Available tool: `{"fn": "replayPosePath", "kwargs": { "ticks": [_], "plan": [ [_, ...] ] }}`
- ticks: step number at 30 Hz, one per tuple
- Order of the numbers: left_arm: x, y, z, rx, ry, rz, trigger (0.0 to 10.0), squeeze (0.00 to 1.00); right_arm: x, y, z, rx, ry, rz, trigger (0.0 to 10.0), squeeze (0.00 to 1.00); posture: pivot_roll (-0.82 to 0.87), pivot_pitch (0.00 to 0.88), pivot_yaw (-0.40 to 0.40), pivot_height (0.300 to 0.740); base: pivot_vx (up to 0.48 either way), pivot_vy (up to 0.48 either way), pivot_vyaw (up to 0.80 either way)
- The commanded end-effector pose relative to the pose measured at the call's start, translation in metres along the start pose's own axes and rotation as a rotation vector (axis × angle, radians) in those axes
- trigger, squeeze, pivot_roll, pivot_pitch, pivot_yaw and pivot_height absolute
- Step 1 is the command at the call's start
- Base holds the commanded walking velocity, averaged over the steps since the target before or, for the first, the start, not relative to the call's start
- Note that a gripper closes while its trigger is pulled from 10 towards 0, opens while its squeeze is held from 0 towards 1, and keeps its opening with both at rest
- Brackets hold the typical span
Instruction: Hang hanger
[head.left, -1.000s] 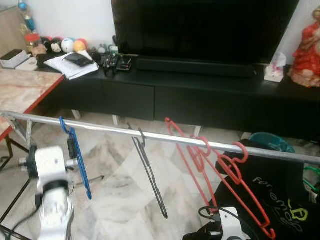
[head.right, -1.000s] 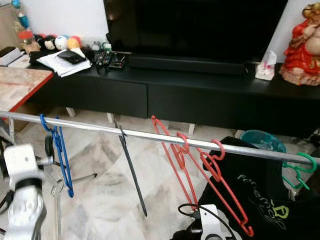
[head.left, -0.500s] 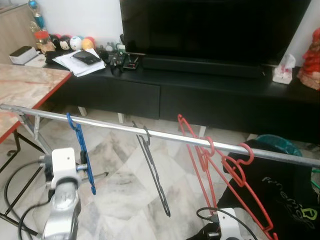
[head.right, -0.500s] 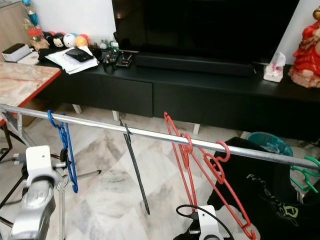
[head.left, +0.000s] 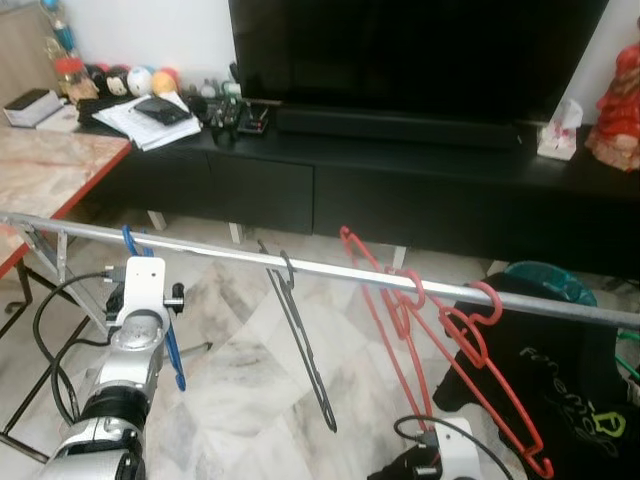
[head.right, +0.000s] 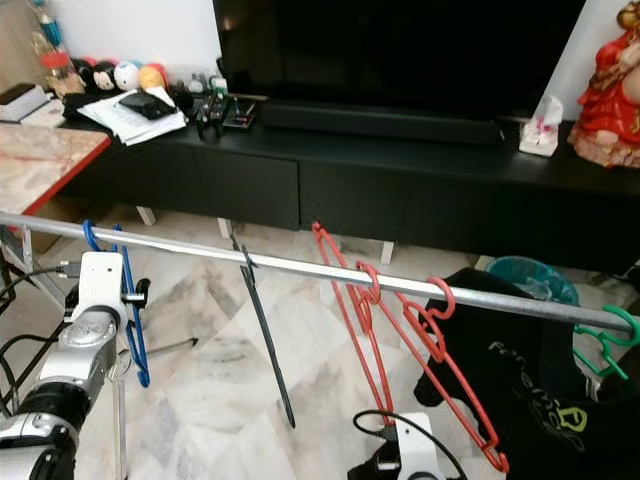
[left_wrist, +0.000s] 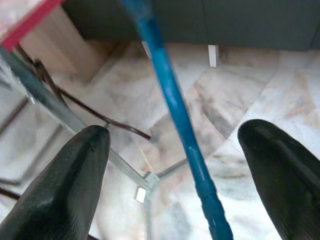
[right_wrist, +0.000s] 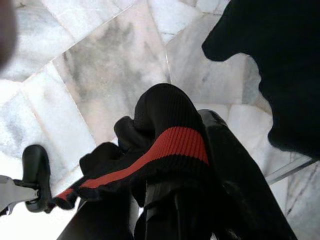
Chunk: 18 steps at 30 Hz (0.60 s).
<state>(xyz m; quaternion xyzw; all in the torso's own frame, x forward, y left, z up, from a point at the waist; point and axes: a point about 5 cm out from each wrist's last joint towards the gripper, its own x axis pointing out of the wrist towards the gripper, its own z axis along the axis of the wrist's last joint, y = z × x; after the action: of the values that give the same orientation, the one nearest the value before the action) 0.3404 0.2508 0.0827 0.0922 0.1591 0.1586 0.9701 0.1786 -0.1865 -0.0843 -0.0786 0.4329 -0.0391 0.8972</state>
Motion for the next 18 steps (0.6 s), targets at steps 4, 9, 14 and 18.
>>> {"fn": "replayPosePath", "kwargs": {
  "ticks": [4, 9, 14, 18],
  "plan": [
    [0.0051, 0.0079, 0.0049, -0.049, -0.011, 0.016, 10.0, 0.0, -0.0003, 0.0001, 0.0021, 0.027, -0.028, 0.005, 10.0, 0.0, -0.06, 0.054, 0.004, 0.74, 0.0, 0.0, 0.0],
    [0.0074, 0.0103, 0.0066, -0.11, -0.022, 0.015, 2.0, 0.0, -0.0002, 0.0004, 0.0029, 0.026, -0.032, 0.009, 10.0, 0.0, -0.07, 0.059, 0.006, 0.74, 0.0, 0.0, 0.0],
    [0.0073, 0.0048, 0.005, -0.088, -0.025, -0.005, 0.0, 0.0, -0.0001, 0.0015, 0.0034, 0.031, -0.033, 0.011, 10.0, 0.0, -0.06, 0.065, 0.004, 0.74, 0.0, 0.0, 0.0],
    [0.007, 0.0021, 0.0039, -0.091, -0.03, -0.01, 0.0, 0.0, 0.0, 0.0017, 0.0041, 0.034, -0.037, 0.011, 10.0, 0.0, -0.07, 0.067, 0.003, 0.74, 0.0, 0.0, 0.0]
  ]
}}
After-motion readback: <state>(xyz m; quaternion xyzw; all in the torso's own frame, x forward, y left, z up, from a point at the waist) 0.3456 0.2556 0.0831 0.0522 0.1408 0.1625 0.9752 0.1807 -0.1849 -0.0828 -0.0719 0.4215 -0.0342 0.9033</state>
